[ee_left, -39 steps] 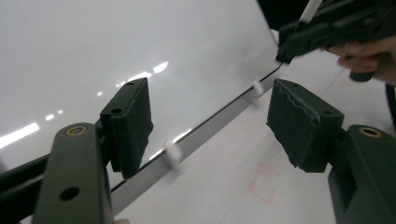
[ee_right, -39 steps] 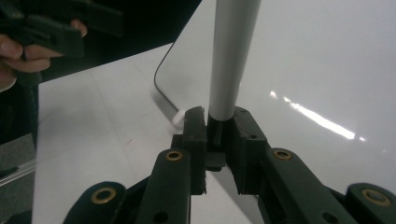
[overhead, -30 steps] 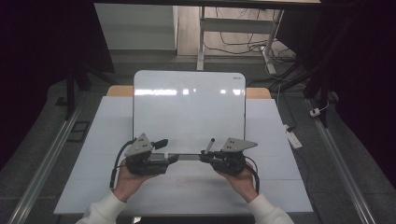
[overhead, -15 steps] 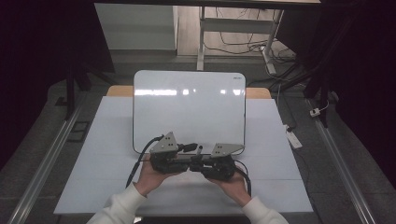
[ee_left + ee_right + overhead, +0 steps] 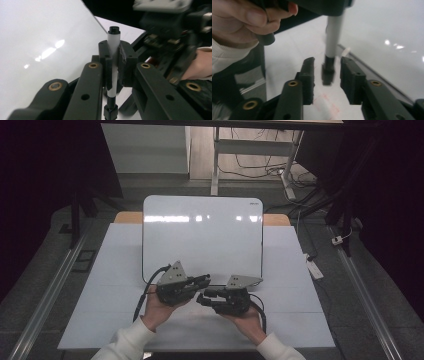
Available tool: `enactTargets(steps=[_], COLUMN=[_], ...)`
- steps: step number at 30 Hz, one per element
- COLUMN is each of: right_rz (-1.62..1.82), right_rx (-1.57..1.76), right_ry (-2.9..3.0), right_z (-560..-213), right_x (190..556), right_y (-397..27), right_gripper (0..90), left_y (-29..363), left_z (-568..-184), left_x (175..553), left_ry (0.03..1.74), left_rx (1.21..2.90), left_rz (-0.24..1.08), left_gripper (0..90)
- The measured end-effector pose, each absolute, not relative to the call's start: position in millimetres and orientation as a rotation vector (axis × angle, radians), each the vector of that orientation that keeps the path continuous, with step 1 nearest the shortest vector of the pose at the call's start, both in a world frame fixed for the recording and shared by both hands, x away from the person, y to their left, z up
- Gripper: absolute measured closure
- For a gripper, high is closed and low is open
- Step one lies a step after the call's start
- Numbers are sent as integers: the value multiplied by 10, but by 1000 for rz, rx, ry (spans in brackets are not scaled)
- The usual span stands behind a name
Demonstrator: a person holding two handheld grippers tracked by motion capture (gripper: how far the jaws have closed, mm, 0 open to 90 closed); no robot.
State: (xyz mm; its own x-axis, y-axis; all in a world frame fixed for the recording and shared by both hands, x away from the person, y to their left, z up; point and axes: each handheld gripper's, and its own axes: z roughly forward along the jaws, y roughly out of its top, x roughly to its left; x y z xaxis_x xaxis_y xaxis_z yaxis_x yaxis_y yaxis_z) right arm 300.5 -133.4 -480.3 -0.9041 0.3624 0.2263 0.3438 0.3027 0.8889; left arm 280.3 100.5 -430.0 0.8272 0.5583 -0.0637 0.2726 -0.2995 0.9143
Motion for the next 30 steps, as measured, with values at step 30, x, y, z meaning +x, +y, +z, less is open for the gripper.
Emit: enactTargets(steps=[30], right_rz=[1306], right_rx=[1017], right_ry=[2117], right_z=[-4929], right_x=[2858], right_y=[-3105], right_gripper=[471], left_y=[2228], left_z=[-3780], left_x=[4205], left_ry=[1150], left_rx=[1672], left_rz=[498], left_gripper=[812])
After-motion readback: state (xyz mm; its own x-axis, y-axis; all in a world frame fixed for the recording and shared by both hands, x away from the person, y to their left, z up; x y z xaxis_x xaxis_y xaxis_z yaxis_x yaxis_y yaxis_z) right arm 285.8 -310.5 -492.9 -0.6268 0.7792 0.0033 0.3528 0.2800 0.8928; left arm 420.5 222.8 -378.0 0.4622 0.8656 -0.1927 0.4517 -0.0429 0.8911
